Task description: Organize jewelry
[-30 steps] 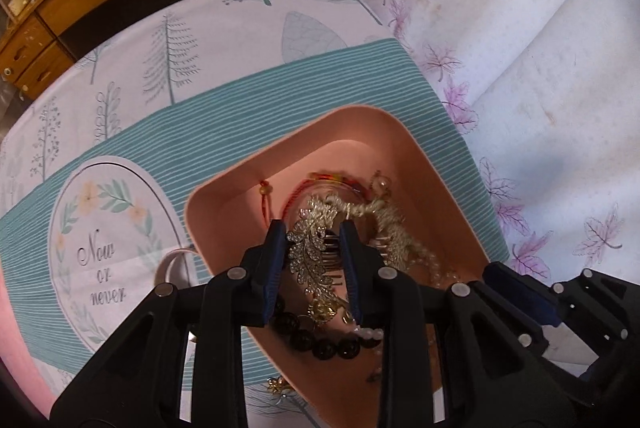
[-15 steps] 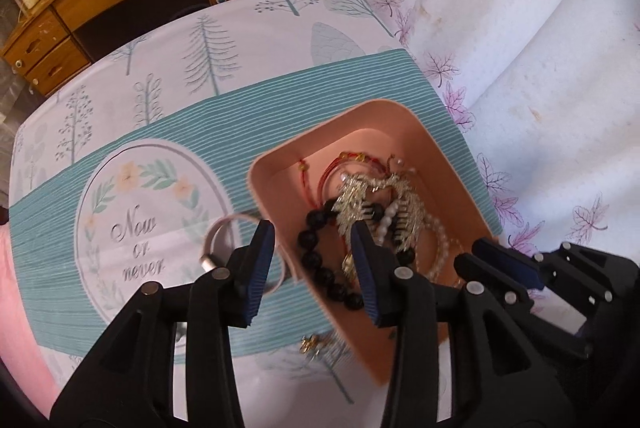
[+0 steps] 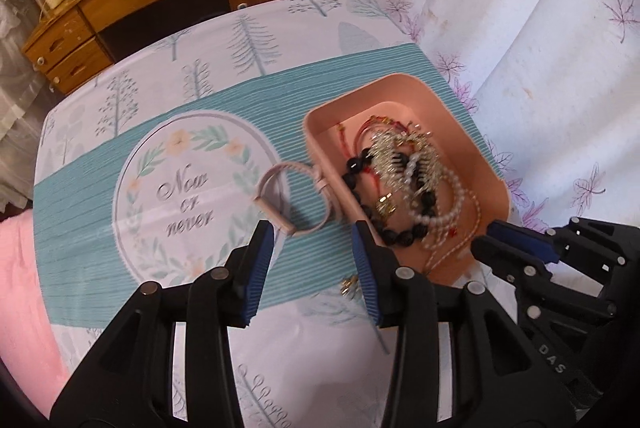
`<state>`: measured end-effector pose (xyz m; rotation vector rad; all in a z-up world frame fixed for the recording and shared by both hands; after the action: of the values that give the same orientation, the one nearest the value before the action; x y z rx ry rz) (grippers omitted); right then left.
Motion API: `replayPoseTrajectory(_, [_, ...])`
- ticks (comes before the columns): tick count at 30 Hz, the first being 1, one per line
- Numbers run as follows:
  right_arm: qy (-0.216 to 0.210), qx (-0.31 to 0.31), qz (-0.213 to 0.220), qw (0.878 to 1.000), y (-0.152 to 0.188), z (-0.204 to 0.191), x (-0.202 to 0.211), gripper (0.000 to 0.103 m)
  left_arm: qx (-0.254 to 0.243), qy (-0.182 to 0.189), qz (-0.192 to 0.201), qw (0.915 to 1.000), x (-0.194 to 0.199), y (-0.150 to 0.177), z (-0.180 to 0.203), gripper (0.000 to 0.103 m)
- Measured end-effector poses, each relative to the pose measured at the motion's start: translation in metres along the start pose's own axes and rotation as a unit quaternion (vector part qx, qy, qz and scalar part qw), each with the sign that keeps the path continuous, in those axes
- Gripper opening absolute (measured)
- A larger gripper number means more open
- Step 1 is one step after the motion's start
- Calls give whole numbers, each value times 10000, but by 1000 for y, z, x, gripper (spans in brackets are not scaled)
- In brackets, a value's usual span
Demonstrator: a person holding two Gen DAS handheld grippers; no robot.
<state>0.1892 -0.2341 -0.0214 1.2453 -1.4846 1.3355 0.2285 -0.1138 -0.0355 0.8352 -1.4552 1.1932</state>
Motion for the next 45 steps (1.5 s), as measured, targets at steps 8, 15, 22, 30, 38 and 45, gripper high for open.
replayPoseTrajectory(8, [-443,271,-106,9986,32,-40,9,23,274,-19,-131,9995,-5,36,-38,37])
replayPoseTrajectory(15, [-1056,297,-564,9924,51,-74,-12,29,396,2,-248,9989,-16,54,-58,37])
replayPoseTrajectory(22, [-880,0,-885,9922,55,-74,-52,32,646,70,-186,9977,-12,47,-78,37])
replayPoseTrajectory(30, [-649,-371,-933,9928,38,-72,-78,33,898,193,-347,9952,-33,46,-94,37])
replayPoseTrajectory(38, [-182,-583,-765,9952,21,-73,-93,33,1082,237,-535,9924,-57,49,-110,37])
replayPoseTrajectory(45, [68,-486,-645,9967,10,-80,-96,33,1309,481,-681,9879,-70,50,-121,37])
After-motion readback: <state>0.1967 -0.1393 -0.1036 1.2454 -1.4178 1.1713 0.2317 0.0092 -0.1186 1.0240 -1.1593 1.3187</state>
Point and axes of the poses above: each gripper's, at about its wrist camera, not at the fingertips, and x roughly against the way its jaws point, z to its right, y to its underside, the point moved 7 cm from there along -x, roughly the way its jaws point, and after that the axes turned 8 degrees about -z, right-handed, at the moved point
